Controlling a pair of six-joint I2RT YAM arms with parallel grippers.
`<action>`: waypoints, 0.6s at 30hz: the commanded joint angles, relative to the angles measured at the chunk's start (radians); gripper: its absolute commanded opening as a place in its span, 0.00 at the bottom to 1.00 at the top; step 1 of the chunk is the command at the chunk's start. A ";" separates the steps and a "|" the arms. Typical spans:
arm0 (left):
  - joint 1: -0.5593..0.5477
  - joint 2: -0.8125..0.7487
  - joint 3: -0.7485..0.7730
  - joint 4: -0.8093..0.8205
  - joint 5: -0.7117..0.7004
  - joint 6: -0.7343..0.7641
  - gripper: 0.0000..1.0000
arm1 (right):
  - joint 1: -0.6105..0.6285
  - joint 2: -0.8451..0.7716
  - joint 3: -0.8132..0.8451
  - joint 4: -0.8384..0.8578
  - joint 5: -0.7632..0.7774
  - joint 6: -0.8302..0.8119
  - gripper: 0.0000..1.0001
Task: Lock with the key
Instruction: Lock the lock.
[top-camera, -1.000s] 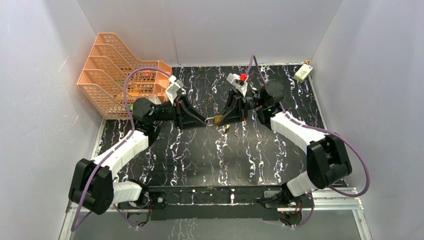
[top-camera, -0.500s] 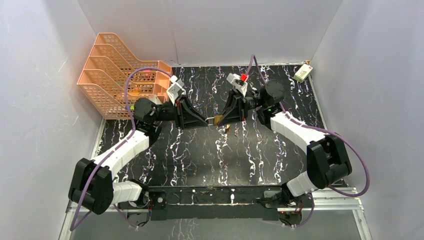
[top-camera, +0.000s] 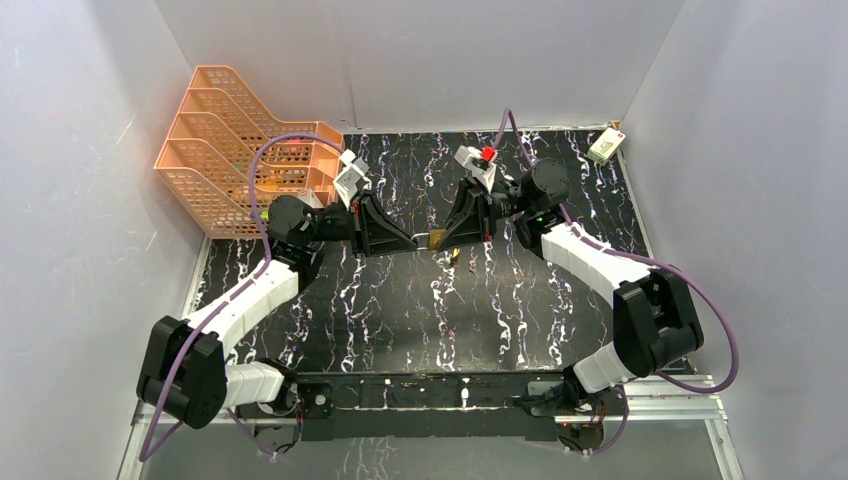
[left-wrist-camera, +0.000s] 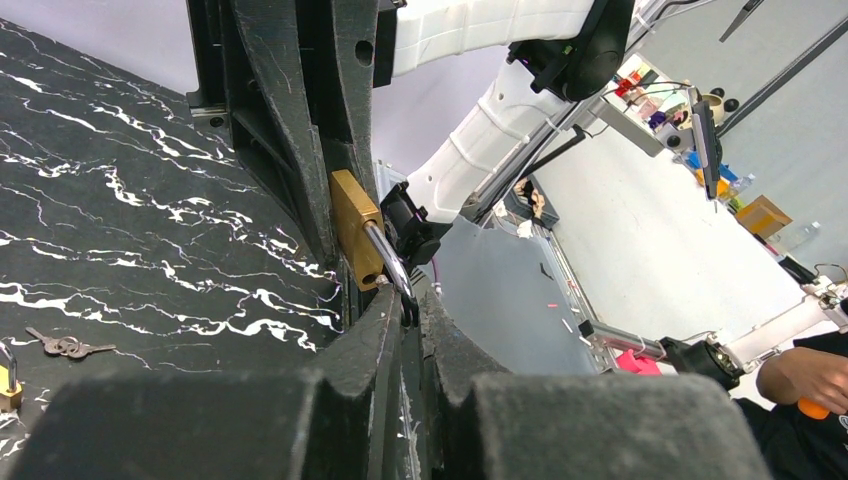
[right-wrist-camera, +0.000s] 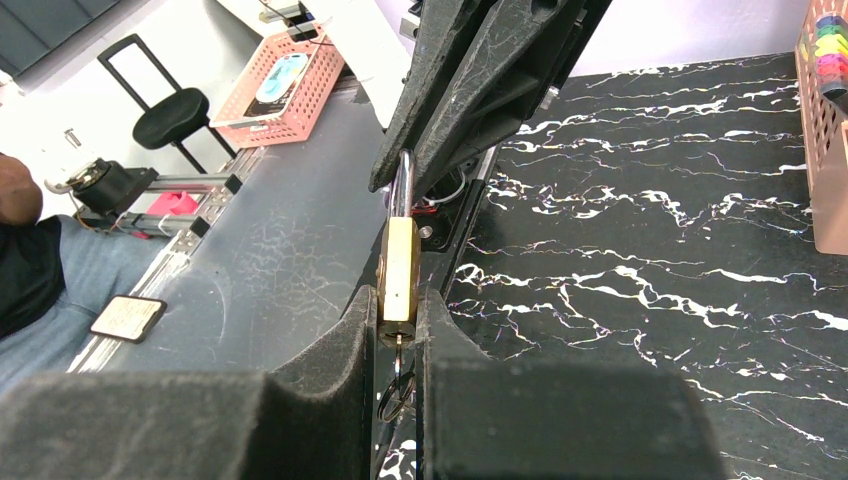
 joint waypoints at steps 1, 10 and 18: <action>-0.008 -0.011 0.031 0.046 -0.003 0.020 0.00 | 0.000 -0.002 0.046 0.067 0.012 0.006 0.00; -0.009 0.001 0.018 0.044 -0.005 0.037 0.00 | 0.000 -0.007 0.052 0.069 0.001 0.019 0.00; -0.011 0.035 0.012 0.047 -0.005 0.050 0.00 | 0.000 -0.006 0.052 0.128 -0.007 0.101 0.00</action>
